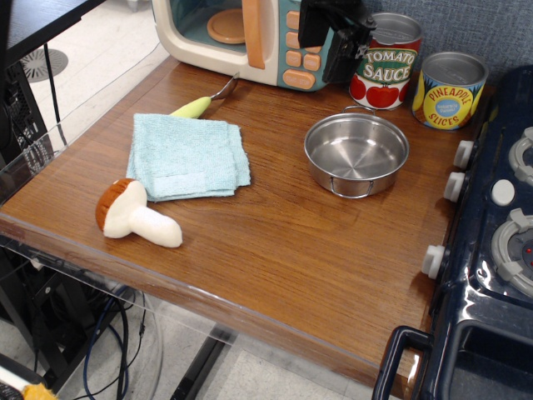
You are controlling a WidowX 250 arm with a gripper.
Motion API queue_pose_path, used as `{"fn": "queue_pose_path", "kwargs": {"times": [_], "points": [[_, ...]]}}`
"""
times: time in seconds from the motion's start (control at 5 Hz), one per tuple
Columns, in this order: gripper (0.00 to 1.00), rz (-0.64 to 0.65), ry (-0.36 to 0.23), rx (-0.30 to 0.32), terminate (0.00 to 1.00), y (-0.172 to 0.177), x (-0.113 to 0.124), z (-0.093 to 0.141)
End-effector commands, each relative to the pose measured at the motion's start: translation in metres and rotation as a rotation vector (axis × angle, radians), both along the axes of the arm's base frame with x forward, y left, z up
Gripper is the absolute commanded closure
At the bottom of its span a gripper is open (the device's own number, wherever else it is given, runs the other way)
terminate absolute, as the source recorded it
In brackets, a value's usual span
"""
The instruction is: Move the pot in front of the two cans
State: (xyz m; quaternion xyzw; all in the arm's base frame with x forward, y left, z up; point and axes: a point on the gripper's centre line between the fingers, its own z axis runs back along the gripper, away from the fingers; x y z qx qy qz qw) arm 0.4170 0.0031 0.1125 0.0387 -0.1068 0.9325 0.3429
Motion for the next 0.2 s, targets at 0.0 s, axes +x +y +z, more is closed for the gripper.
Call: {"fn": "queue_pose_path", "kwargs": {"times": [0.0], "points": [[0.00,0.000,-0.074,-0.001,1.00,0.0025,-0.0042,0.0310]]}}
